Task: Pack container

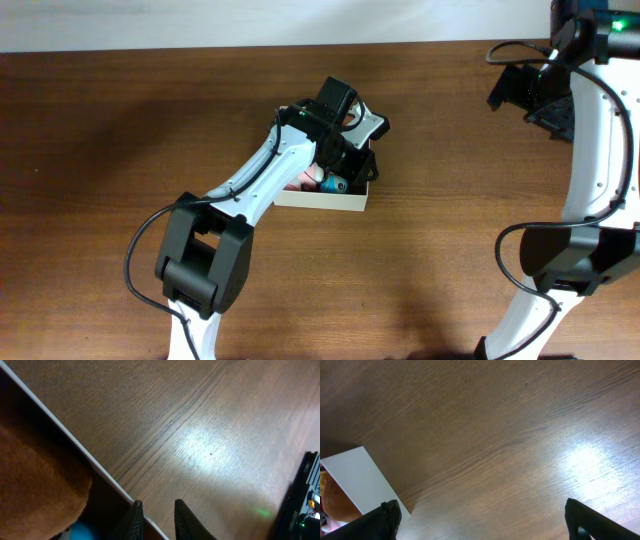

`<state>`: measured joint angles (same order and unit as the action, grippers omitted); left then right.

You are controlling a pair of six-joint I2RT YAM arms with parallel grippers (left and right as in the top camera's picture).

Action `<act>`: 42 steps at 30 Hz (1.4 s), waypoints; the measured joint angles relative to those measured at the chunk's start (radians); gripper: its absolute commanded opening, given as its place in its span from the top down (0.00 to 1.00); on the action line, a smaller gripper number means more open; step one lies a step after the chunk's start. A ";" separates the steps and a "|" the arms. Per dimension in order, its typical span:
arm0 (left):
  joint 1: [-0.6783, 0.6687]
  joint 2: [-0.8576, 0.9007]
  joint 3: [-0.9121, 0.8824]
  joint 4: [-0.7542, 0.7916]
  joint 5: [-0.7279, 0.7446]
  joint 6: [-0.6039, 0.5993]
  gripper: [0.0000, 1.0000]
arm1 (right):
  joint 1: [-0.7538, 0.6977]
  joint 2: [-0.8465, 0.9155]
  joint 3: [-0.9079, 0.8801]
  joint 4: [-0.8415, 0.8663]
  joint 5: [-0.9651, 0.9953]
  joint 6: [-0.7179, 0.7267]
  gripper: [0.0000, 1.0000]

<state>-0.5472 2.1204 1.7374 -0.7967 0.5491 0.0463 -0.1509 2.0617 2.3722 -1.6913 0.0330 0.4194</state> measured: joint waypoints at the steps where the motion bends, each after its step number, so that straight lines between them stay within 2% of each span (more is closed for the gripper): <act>1: 0.000 0.000 0.000 -0.001 -0.001 -0.003 0.78 | 0.000 0.000 0.000 0.000 0.000 0.000 0.01; 16: 0.021 0.000 0.000 -0.077 -0.094 -0.010 0.77 | 0.000 0.000 0.000 0.000 0.000 0.000 0.01; 29: 0.021 0.000 0.000 -0.032 -0.017 -0.022 0.78 | 0.000 0.000 0.000 0.000 0.000 -0.001 0.01; 42: 0.019 0.000 0.000 -0.032 -0.006 -0.048 0.78 | 0.000 0.000 0.000 0.000 0.000 -0.001 0.01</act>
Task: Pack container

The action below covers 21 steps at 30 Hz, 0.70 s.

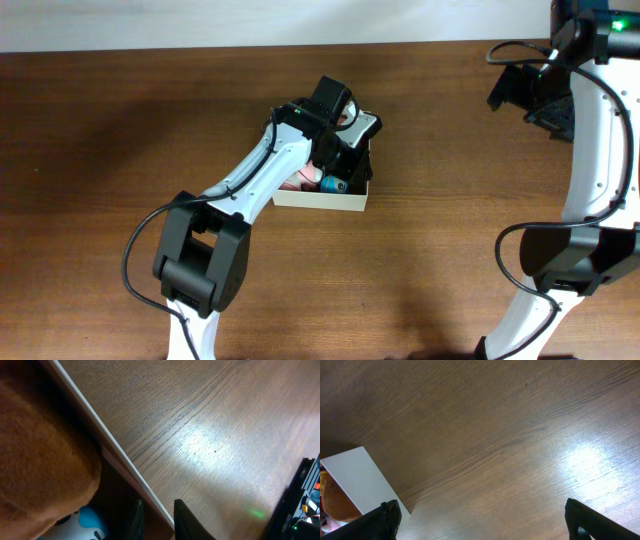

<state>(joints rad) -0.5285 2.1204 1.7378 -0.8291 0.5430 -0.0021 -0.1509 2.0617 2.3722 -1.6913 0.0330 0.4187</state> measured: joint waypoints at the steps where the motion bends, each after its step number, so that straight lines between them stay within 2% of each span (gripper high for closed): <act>1: -0.002 0.000 0.000 0.000 0.000 0.000 0.78 | 0.000 0.000 0.000 0.000 0.000 0.001 0.01; 21: -0.032 0.000 0.000 0.046 -0.001 -0.027 0.81 | 0.000 0.000 0.000 0.000 0.000 0.000 0.01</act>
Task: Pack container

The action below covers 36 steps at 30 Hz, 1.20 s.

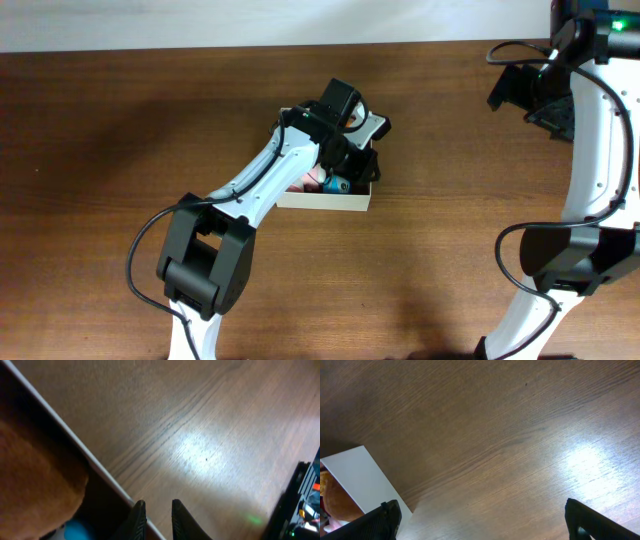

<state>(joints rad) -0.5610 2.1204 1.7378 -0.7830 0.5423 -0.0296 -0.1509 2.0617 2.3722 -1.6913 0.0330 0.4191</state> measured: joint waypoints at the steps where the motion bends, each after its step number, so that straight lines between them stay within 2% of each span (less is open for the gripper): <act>1: 0.000 0.000 0.000 0.008 0.000 -0.008 0.81 | 0.000 0.000 0.000 0.000 0.000 0.000 0.01; 8: -0.002 0.000 0.000 0.018 0.000 -0.025 0.81 | 0.000 0.000 0.000 0.000 0.000 0.000 0.01; 13: 0.016 0.000 0.015 0.008 0.000 -0.043 0.70 | 0.000 0.000 0.000 0.000 0.000 0.000 0.01; 18: 0.121 0.000 0.130 -0.146 0.000 -0.086 0.69 | 0.000 0.000 0.000 0.000 0.000 0.000 0.01; 21: 0.210 0.000 0.241 -0.270 -0.002 -0.098 0.63 | 0.000 0.000 0.000 0.000 0.000 0.000 0.01; 22: 0.246 0.000 0.285 -0.322 -0.008 -0.101 0.54 | 0.000 0.000 0.000 0.000 0.000 0.000 0.01; 23: 0.278 0.000 0.328 -0.378 -0.013 -0.103 0.25 | 0.000 0.000 0.000 0.001 0.000 0.000 0.01; 24: 0.306 -0.001 0.362 -0.424 -0.017 -0.106 0.00 | 0.000 0.000 0.000 0.000 0.000 0.000 0.01; 29: 0.433 -0.048 0.471 -0.508 -0.020 -0.110 0.00 | 0.000 0.000 0.000 0.000 0.000 0.000 0.01; 36: 0.597 -0.166 0.484 -0.583 -0.039 -0.102 0.00 | 0.000 0.000 0.000 0.000 0.000 0.001 0.01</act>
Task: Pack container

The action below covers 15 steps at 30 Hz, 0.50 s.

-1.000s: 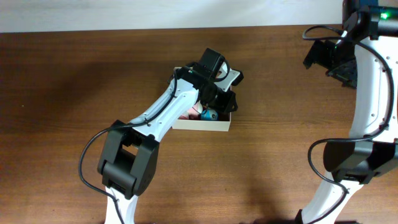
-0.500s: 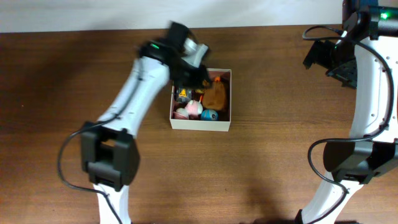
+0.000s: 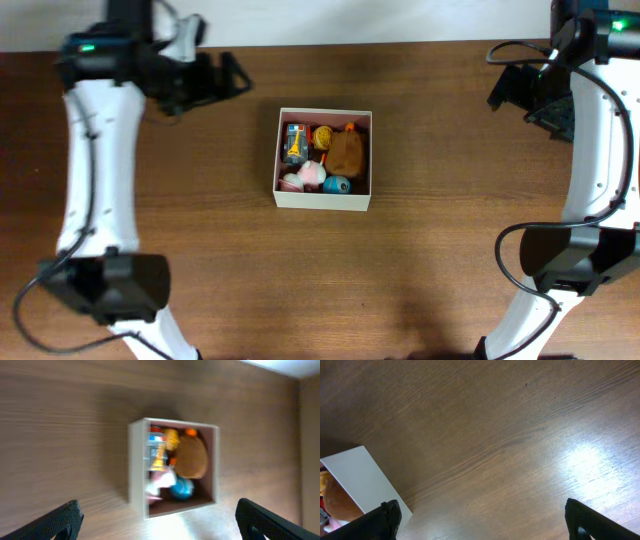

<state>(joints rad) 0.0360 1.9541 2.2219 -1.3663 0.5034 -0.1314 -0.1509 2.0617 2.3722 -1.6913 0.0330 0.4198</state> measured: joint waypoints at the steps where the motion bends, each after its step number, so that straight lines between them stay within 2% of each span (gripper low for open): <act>1: 0.025 -0.018 0.000 -0.004 -0.017 0.003 0.00 | 0.000 0.000 0.000 0.000 0.000 -0.001 0.01; 5: 0.100 -0.123 0.000 -0.030 -0.121 0.055 0.00 | 0.000 0.000 0.000 0.000 0.000 -0.001 0.01; 11: 0.098 -0.320 0.000 -0.051 -0.312 0.151 0.00 | 0.000 0.000 0.000 0.000 0.000 0.000 0.01; 15: 0.098 -0.490 -0.060 0.077 -0.401 0.237 0.00 | 0.000 0.000 0.000 0.000 0.000 0.000 0.01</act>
<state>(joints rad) 0.1341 1.4639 2.1616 -1.2888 0.1028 0.1055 -0.1509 2.0617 2.3722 -1.6913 0.0330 0.4194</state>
